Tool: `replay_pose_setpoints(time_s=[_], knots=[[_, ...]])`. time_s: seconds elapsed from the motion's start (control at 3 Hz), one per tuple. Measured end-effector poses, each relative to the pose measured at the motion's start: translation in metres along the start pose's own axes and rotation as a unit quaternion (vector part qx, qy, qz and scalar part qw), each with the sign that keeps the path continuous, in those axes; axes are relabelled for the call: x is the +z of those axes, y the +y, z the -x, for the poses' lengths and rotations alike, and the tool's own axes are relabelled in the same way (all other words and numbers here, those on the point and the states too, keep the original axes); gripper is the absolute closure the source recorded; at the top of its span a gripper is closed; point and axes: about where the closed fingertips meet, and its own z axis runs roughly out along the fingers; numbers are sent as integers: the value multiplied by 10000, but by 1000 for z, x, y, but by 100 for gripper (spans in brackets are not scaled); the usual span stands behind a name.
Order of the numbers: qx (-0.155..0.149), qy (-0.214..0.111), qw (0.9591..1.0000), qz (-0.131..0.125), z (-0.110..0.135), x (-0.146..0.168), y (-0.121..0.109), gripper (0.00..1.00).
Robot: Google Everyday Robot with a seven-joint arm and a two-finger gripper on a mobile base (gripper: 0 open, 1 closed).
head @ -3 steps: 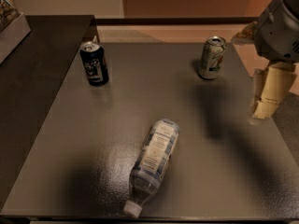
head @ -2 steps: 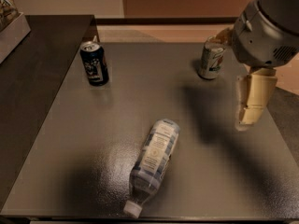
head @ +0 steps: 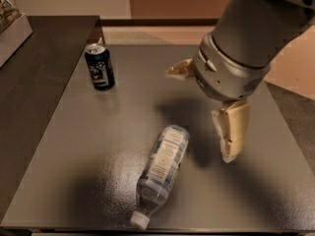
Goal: Move blue plastic bottle near pepsi can
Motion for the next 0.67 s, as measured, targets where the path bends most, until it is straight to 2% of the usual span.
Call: replay_pose_setpoints(time_s=[0.33, 0.67], knots=[[-772, 40, 9967, 246, 28, 23, 5, 0], [-1344, 135, 9895, 517, 48, 48, 11, 0]])
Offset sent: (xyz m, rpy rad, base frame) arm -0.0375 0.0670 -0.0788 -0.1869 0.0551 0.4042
